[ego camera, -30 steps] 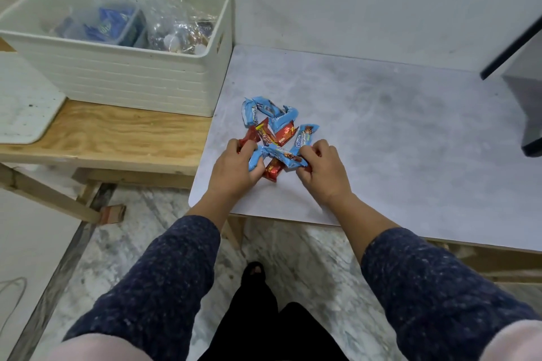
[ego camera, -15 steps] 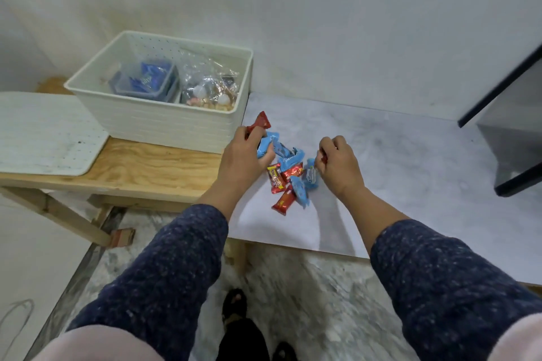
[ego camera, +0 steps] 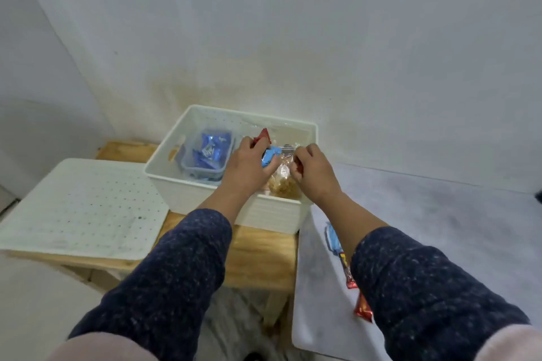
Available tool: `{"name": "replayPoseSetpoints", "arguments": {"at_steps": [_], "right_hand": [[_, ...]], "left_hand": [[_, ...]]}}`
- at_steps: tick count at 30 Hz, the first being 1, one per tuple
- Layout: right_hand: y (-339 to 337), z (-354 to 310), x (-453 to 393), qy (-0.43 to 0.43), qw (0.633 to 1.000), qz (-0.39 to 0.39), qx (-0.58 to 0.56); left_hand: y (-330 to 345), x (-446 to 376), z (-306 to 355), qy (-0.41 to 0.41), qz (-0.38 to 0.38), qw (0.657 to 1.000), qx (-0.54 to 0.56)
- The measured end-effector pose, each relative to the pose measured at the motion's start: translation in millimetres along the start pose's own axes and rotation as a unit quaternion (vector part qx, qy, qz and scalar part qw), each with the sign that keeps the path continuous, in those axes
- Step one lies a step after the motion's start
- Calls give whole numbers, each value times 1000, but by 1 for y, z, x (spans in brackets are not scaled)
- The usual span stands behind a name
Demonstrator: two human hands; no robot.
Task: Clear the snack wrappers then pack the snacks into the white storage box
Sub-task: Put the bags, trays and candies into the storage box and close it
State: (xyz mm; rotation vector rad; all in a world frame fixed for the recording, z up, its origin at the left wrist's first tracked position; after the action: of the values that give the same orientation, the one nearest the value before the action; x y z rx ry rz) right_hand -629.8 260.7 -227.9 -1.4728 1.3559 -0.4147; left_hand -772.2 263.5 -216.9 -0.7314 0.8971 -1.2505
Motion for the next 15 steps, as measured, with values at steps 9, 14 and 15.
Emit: {"name": "replayPoseSetpoints", "arguments": {"at_steps": [9, 14, 15], "right_hand": [[58, 7, -11, 57, 991, -122, -19], [30, 19, 1, 49, 995, -75, 43], [24, 22, 6, 52, 994, -75, 54]], "left_hand": [[49, -18, -60, -29, -141, 989, -38], [52, -17, -43, 14, -114, 992, -44], [51, -15, -36, 22, -106, 993, -41]]}}
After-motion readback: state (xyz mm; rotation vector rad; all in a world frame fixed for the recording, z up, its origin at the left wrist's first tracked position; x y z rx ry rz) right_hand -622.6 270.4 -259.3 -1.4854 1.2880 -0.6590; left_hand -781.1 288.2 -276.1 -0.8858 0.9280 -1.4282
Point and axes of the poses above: each hand's wrist, its own x-axis away from the middle knuckle, its own y-axis out of the palm, z = x × y, the point moved 8 cm from there along -x, towards the middle knuckle, and after that the axes turned 9 degrees about -y, right-handed, at the moved point
